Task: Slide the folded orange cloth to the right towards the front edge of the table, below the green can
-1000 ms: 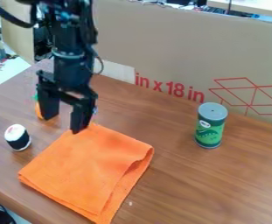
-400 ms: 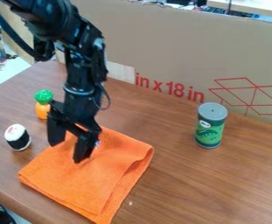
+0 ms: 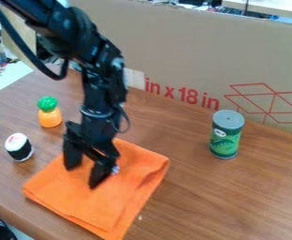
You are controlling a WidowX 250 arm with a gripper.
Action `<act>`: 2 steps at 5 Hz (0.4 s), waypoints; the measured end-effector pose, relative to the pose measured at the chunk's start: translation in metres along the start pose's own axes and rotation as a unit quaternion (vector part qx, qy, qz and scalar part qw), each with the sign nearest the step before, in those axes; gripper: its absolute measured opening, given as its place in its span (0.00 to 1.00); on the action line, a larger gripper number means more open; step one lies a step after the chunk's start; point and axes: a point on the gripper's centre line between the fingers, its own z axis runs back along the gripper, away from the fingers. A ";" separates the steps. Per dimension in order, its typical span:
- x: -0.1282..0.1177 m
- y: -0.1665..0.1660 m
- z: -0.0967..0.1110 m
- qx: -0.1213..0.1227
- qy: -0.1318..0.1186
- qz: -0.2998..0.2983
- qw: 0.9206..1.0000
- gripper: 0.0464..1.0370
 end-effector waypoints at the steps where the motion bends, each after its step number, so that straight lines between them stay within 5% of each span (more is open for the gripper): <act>1: 0.004 -0.040 0.004 -0.025 -0.001 -0.034 0.999 0.97; 2: 0.002 -0.093 0.008 -0.038 0.009 -0.081 0.996 0.97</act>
